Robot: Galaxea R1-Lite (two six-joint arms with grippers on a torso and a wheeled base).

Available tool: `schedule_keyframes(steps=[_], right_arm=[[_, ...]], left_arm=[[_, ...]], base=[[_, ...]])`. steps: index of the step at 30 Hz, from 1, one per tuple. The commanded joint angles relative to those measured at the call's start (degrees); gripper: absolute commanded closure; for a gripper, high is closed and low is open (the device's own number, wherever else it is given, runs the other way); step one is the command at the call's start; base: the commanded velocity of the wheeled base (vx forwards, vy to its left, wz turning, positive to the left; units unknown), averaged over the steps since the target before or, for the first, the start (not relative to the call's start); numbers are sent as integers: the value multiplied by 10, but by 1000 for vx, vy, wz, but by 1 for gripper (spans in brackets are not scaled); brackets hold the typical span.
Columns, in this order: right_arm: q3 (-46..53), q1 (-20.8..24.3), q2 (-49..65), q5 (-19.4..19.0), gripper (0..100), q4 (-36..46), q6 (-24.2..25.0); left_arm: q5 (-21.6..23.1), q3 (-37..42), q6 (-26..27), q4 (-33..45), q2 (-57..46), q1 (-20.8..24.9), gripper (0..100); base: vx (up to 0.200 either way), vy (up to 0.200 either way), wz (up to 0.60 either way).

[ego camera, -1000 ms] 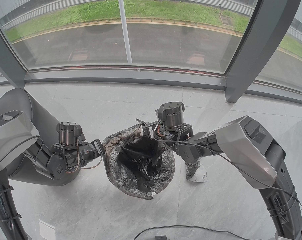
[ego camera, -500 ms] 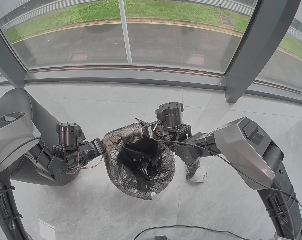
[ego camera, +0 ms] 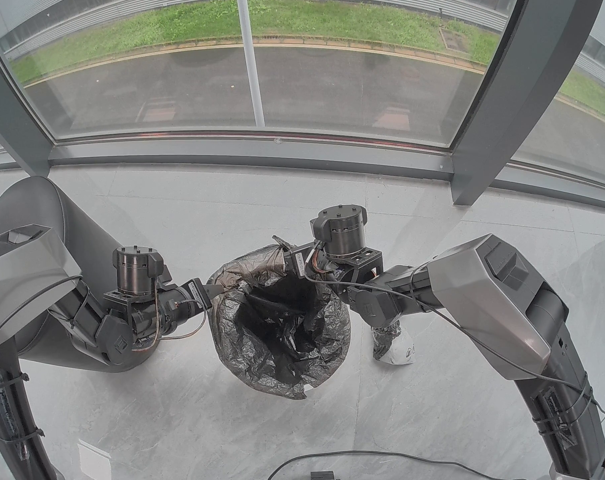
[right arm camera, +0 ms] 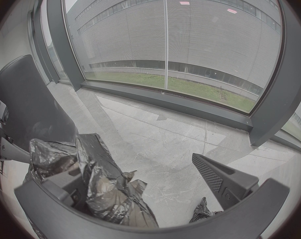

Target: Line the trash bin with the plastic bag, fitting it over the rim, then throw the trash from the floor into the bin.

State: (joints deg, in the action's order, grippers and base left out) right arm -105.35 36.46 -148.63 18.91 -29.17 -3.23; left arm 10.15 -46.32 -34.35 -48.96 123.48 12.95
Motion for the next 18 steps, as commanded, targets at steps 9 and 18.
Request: schedule_keyframes(steps=[9, 18], right_arm=[[1, 0, 4, 0, 0, -1, 4], [47, 8, 57, -10, 0, 47, 57]], left_arm=[[0, -3, 1, 0, 1, -3, 0], [0, -3, -1, -1, 3, -4, 0]], base=[[0, 0, 0], [0, 0, 0]])
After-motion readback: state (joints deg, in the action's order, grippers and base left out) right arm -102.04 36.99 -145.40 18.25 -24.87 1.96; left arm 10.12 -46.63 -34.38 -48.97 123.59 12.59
